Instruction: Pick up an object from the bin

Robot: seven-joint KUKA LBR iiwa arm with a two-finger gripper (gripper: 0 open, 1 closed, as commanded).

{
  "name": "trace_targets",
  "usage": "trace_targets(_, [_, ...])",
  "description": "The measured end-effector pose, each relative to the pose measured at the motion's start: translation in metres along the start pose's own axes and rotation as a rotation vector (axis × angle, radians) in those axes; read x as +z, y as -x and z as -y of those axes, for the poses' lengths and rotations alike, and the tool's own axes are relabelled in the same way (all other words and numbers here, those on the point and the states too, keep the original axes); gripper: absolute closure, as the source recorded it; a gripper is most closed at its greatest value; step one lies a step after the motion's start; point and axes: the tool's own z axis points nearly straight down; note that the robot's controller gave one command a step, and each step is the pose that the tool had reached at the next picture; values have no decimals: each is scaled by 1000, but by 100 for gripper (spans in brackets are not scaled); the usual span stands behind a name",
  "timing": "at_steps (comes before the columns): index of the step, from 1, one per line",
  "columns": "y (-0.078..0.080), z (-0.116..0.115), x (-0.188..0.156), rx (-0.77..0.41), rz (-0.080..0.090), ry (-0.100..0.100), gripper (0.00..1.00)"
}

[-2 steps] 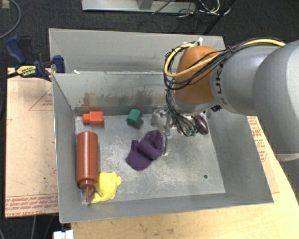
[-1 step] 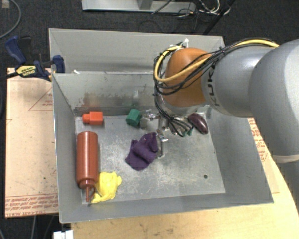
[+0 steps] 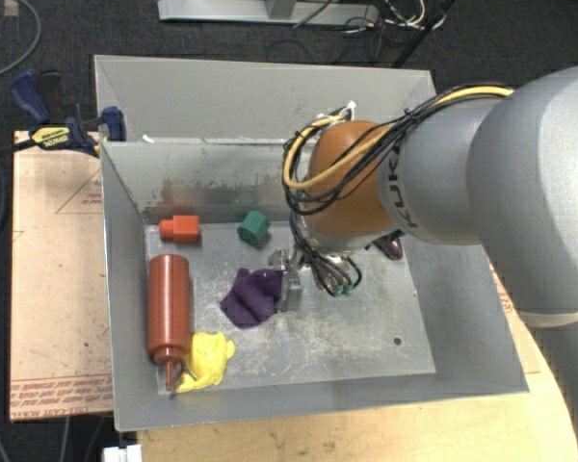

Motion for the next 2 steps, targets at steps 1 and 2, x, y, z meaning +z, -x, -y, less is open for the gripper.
trace_targets(1, [0,0,0,0,0,0,100])
trace_targets(2, [-3,20,-99,-17,4,0,100])
